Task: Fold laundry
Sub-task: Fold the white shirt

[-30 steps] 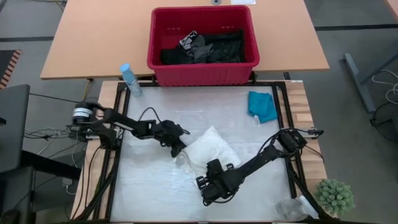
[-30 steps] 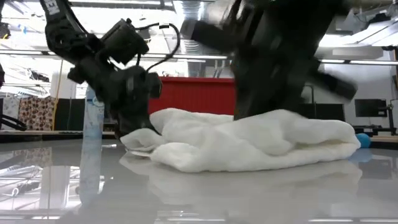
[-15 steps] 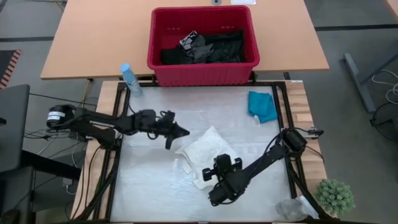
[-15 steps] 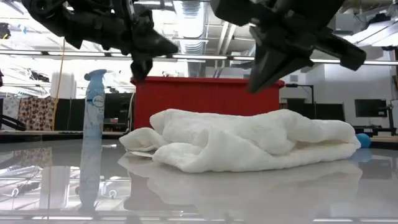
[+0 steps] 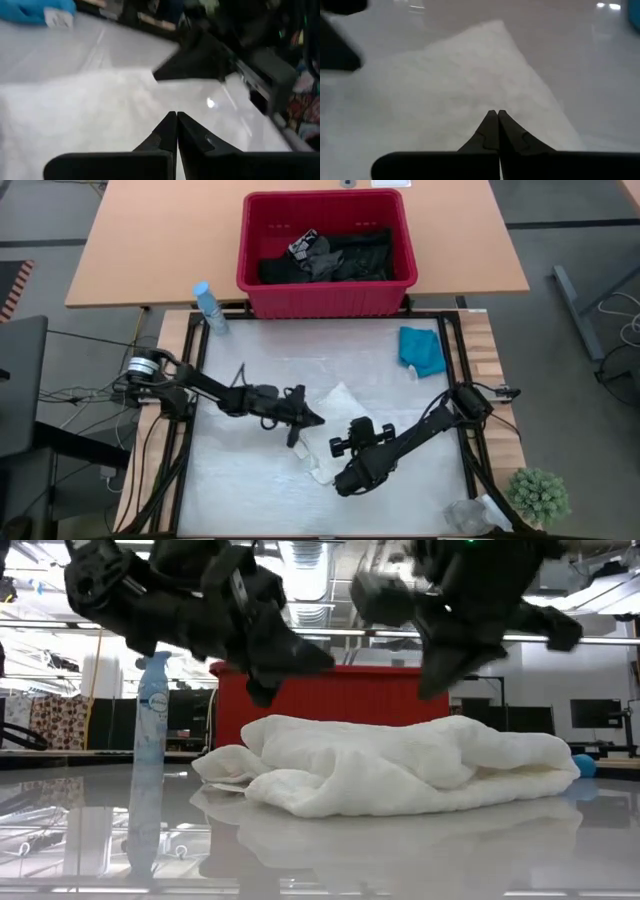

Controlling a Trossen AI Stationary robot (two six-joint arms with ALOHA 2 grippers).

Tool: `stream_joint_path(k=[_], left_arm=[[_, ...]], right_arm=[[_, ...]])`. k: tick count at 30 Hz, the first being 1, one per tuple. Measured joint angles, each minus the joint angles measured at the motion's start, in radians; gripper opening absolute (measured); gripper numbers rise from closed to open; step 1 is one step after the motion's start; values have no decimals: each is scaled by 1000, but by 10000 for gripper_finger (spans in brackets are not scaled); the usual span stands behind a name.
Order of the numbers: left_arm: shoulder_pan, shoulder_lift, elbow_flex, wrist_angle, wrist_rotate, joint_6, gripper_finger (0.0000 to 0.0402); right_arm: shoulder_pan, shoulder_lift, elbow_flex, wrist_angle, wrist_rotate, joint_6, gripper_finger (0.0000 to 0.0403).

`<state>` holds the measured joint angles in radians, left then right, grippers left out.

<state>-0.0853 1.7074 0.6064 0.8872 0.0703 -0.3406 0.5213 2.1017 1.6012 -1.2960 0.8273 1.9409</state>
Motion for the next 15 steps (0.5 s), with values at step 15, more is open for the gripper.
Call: stream_joint_path(k=[15], left_arm=[[26, 211, 79, -195, 3, 68, 0]], right_arm=[[-7, -4, -255, 343, -76, -27, 16]])
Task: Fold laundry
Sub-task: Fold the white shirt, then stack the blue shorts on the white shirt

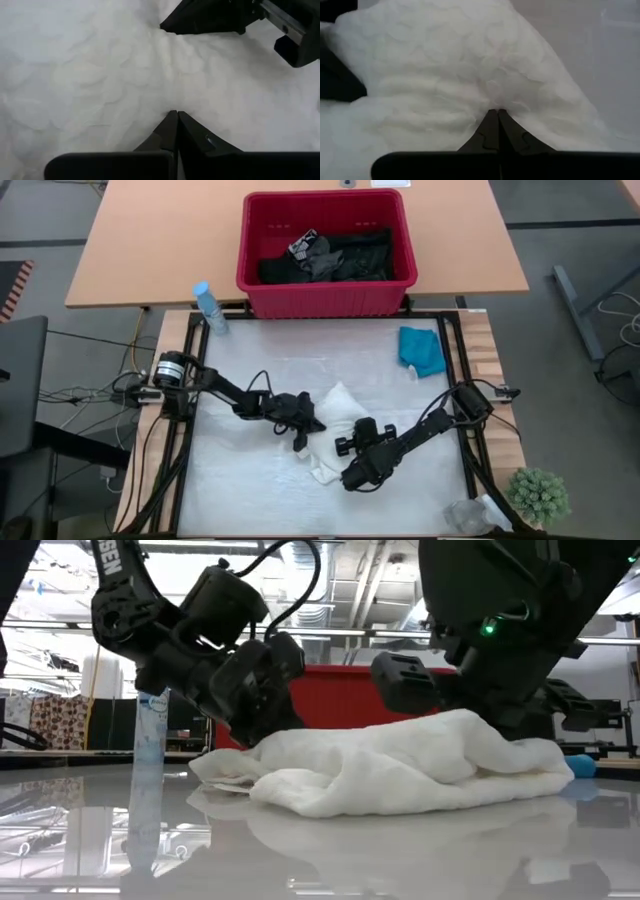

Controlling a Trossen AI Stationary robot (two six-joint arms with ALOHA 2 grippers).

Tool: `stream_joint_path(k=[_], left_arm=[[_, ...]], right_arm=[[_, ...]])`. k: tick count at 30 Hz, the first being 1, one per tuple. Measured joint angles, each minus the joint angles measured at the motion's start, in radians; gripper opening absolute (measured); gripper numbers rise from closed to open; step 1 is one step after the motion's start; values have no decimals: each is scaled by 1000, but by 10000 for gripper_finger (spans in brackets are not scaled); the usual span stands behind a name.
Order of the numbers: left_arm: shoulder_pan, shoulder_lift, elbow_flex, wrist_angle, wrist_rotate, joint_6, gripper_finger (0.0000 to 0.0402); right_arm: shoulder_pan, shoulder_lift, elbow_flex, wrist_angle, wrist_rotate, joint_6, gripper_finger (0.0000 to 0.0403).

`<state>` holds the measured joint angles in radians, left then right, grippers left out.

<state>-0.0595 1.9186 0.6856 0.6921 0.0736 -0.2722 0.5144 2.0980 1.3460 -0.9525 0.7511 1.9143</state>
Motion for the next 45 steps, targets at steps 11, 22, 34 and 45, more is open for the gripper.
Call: stream_joint_path(k=[11, 22, 34, 45], left_arm=[[123, -33, 8, -34, 73, -112, 0], [209, -71, 11, -25, 238, -134, 41], [220, -109, 37, 16, 428, -164, 152], [241, -184, 84, -21, 654, -222, 208]], right_arm=[[-17, -191, 61, -247, -31, 46, 56], [-222, -530, 63, -425, -50, -419, 190], [-682, -458, 35, -353, -268, -959, 277], [-910, -369, -122, -94, -355, -1193, 277]])
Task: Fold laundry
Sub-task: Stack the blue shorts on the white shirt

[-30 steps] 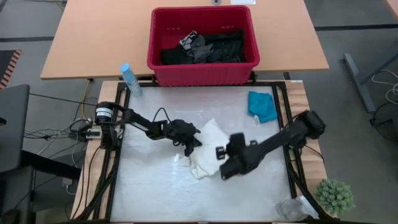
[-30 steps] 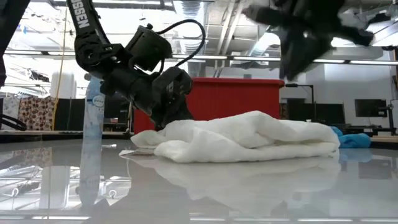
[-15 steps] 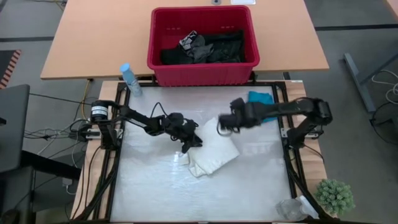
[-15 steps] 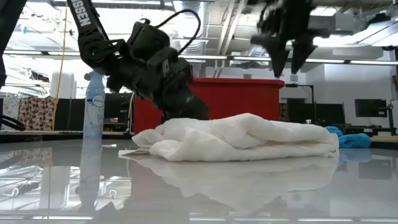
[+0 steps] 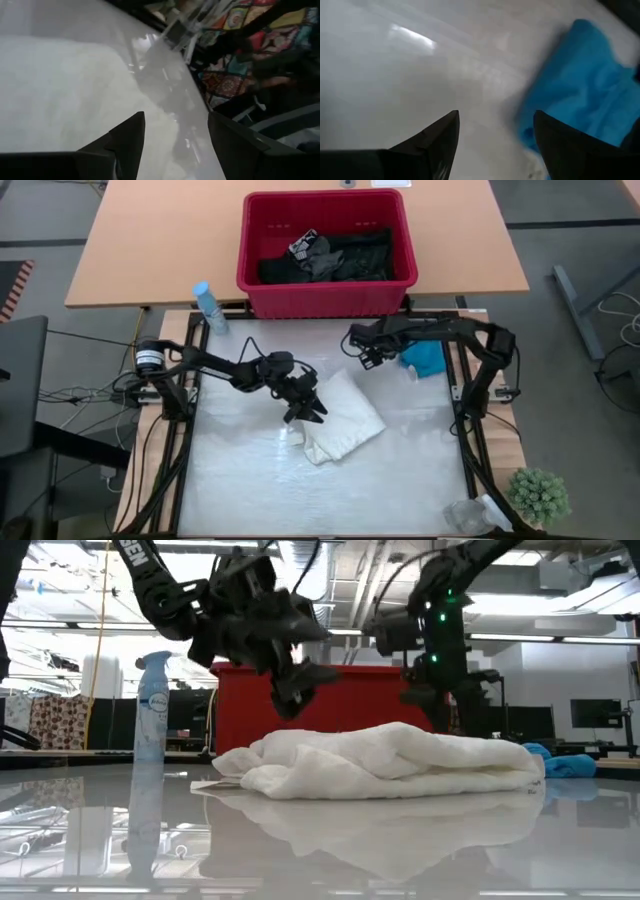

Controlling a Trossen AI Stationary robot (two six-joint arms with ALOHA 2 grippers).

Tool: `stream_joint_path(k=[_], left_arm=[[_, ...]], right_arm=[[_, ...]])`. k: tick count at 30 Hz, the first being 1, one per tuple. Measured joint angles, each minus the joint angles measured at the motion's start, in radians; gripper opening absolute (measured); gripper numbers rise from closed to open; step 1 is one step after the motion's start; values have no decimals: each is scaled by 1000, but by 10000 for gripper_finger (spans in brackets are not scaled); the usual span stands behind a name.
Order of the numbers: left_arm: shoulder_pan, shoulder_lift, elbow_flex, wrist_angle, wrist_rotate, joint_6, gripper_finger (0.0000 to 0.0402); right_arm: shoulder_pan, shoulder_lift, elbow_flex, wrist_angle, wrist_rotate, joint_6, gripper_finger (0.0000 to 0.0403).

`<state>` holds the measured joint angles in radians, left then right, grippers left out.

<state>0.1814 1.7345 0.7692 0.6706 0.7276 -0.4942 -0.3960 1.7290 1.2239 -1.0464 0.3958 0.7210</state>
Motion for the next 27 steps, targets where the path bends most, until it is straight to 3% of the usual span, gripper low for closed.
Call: stream_joint_path(k=[9, 15, 22, 27], left_arm=[[3, -62, -1, -7, -18, 11, 208], [5, -62, -1, -45, -33, 25, 208], [15, -62, -1, -62, -40, 20, 208], [38, -62, -1, -62, -46, -5, 208]], right_arm=[[-104, 102, -24, -47, 14, -68, 277], [-116, 184, -23, -81, 80, -77, 277], [-125, 265, -15, -152, 111, -19, 277], [-156, 315, -15, -192, 67, 38, 257]])
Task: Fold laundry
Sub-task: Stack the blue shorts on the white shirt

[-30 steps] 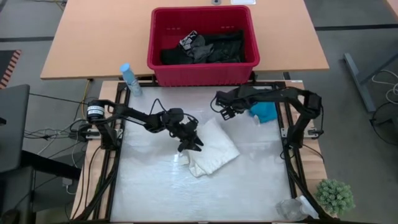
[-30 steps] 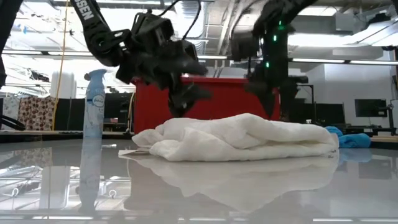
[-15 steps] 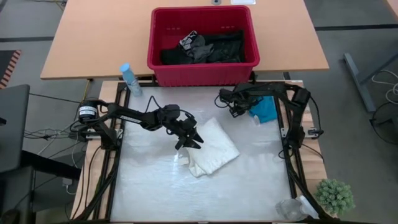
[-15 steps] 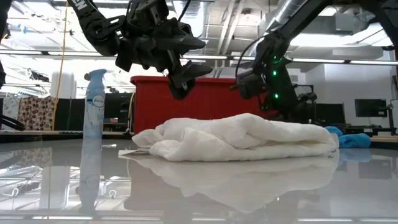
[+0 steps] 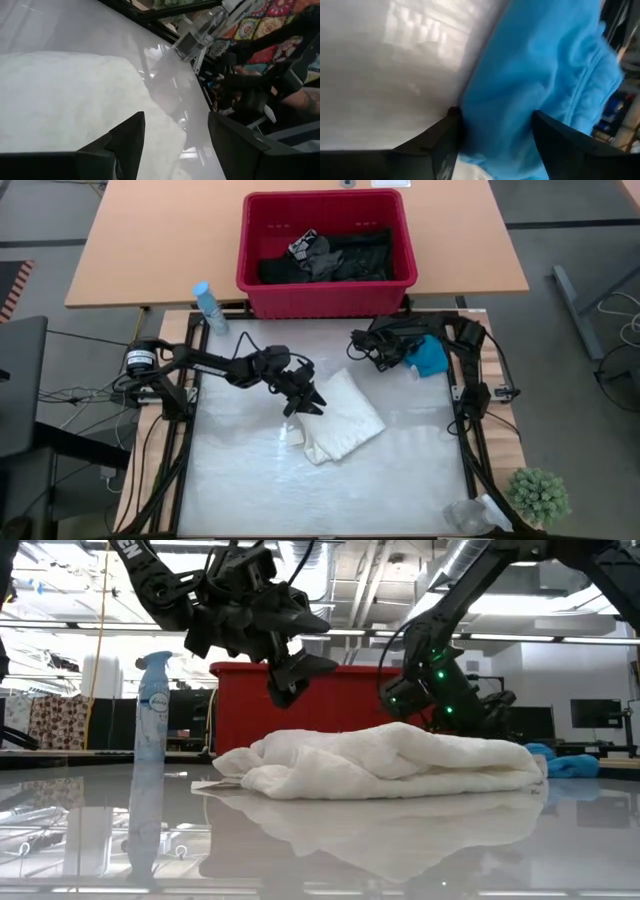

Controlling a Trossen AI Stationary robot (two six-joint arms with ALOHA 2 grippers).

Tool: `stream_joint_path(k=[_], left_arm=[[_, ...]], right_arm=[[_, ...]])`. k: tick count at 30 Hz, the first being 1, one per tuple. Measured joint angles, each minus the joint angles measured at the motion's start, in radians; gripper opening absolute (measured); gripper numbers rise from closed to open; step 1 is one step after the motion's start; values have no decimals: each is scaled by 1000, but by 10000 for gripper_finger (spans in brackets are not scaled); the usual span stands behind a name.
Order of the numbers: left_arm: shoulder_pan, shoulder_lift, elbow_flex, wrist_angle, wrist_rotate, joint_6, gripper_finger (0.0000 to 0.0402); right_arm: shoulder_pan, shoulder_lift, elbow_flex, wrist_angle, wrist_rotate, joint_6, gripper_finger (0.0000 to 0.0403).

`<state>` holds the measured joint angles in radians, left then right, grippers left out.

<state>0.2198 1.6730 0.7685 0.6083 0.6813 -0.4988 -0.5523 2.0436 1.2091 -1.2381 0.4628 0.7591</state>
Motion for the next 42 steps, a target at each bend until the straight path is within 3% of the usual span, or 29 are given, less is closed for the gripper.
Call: stream_joint_path(k=[4, 10, 16, 21, 30, 42], left_arm=[[20, 0, 0, -11, -1, -4, 208], [48, 0, 0, -21, 1, -46, 208], [62, 0, 0, -18, 74, -95, 208], [72, 0, 0, -29, 96, -157, 208], [162, -3, 0, -102, 147, -170, 208], [246, -4, 0, -106, 246, -213, 208]], right_arm=[[-15, 14, 1, 7, -50, 4, 194], [-22, 0, -1, 12, -106, -17, 34], [-11, -42, 51, -11, -212, -66, 33], [89, -152, 108, -13, -337, -39, 33], [309, -315, 176, -50, -302, 211, 33], [500, -302, 347, -140, -201, 367, 33]])
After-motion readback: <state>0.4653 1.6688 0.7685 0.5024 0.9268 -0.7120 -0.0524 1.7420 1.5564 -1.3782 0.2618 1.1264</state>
